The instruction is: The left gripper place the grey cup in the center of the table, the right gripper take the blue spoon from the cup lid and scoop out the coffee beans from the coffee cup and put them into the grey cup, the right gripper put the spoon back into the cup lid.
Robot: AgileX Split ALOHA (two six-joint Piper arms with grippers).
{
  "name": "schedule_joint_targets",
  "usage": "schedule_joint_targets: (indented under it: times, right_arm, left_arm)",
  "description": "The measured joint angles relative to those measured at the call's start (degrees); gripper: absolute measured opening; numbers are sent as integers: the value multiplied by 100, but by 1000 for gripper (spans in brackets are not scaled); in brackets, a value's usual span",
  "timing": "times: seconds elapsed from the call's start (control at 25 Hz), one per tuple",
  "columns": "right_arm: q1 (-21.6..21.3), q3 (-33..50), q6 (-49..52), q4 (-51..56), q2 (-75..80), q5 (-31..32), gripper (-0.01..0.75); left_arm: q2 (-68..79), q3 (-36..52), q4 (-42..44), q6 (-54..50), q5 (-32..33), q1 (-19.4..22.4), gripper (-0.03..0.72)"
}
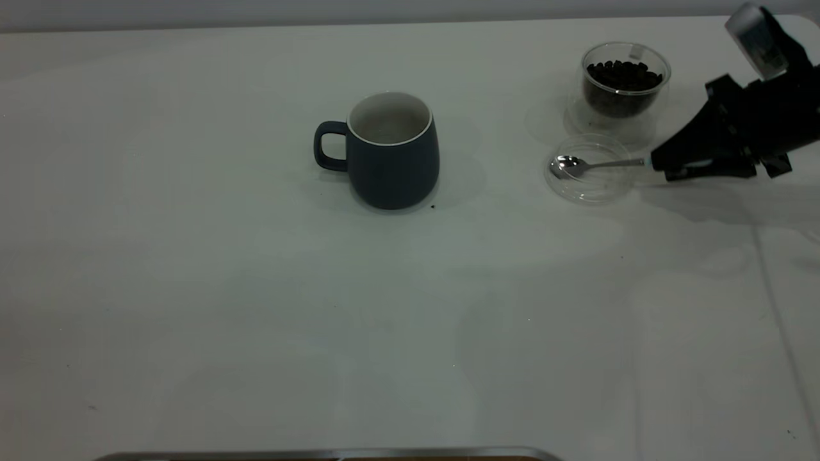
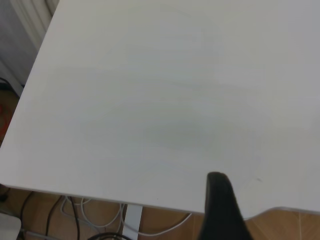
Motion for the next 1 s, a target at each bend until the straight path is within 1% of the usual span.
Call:
schedule_joint_targets:
  times: [0.2, 0.32, 0.44, 0.52, 0.6, 0.68, 0.72, 0.8, 0.88, 1.0]
  right_arm:
    - [0, 0, 84, -268, 5, -197, 434]
    - [28, 25, 219, -625, -296, -445, 486]
    - [99, 45, 319, -838, -902, -804, 512]
    - [180, 45, 339, -974, -1368, -976, 514]
    - [306, 45, 397, -1224, -1890, -1026, 519]
    - [477, 57, 688, -1632, -2402, -966, 519]
    - [599, 57, 933, -1937, -2711, -846, 519]
    - [869, 57, 1809, -2611, -3406, -419, 519]
    - [1209, 57, 2842, -3495, -4120, 319, 515]
    - [1612, 159, 4720, -4844, -5249, 1417, 502]
  left_arm:
    - [0, 0, 0, 0, 0, 0, 555]
    - [0, 0, 0, 0, 0, 0, 555]
    - [0, 0, 0, 0, 0, 0, 555]
    - [0, 0, 0, 0, 0, 0, 555]
    - [0, 0, 0, 0, 0, 0, 555]
    - [0, 0, 0, 0, 0, 0, 555]
    - [0, 0, 0, 0, 0, 0, 555]
    - [0, 0, 0, 0, 0, 0, 555]
    - [0, 0, 0, 0, 0, 0, 555]
    - [0, 0, 0, 0, 0, 0, 555]
